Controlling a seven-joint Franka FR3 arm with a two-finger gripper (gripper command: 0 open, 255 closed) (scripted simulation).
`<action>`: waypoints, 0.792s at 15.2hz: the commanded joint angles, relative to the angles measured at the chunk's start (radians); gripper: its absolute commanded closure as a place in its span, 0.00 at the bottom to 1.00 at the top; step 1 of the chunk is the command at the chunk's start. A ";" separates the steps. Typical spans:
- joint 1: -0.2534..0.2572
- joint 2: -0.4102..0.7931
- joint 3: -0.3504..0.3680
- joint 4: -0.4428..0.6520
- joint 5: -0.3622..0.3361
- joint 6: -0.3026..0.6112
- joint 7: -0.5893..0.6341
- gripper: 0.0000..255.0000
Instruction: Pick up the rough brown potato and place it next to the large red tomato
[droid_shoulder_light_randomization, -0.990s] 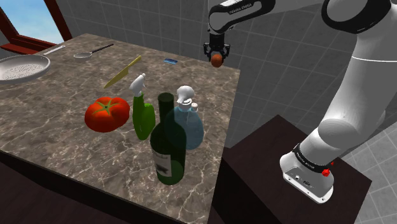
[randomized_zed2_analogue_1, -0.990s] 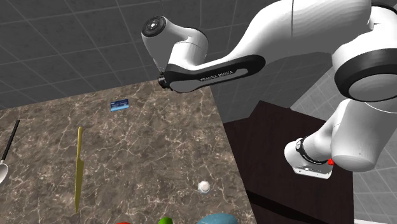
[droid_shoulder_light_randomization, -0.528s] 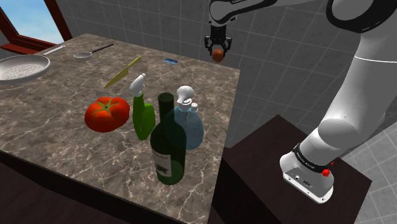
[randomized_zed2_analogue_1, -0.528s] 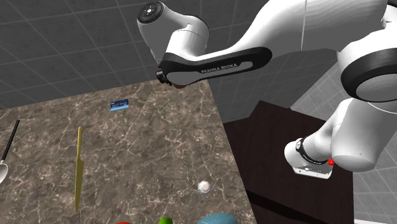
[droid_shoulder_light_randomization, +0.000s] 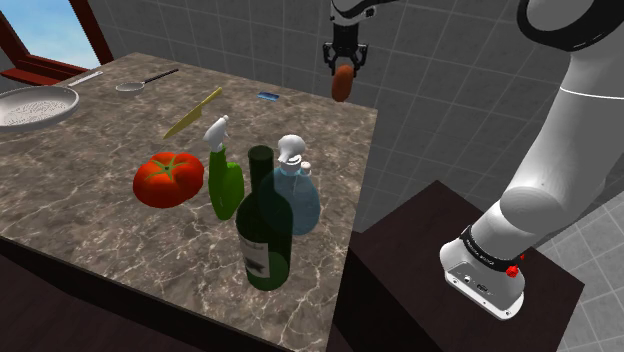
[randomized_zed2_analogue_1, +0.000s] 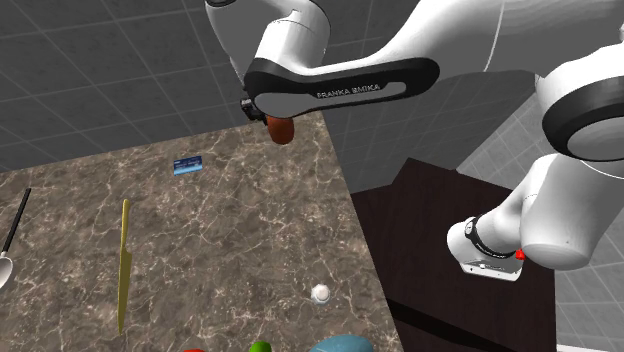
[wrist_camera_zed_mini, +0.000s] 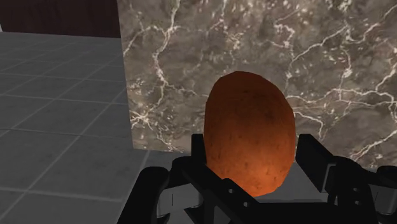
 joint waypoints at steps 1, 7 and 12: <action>0.001 -0.006 0.001 0.019 0.002 -0.026 -0.005 1.00; 0.003 -0.010 0.002 0.094 0.006 -0.103 -0.019 1.00; 0.058 -0.023 0.033 0.078 0.003 -0.117 0.065 1.00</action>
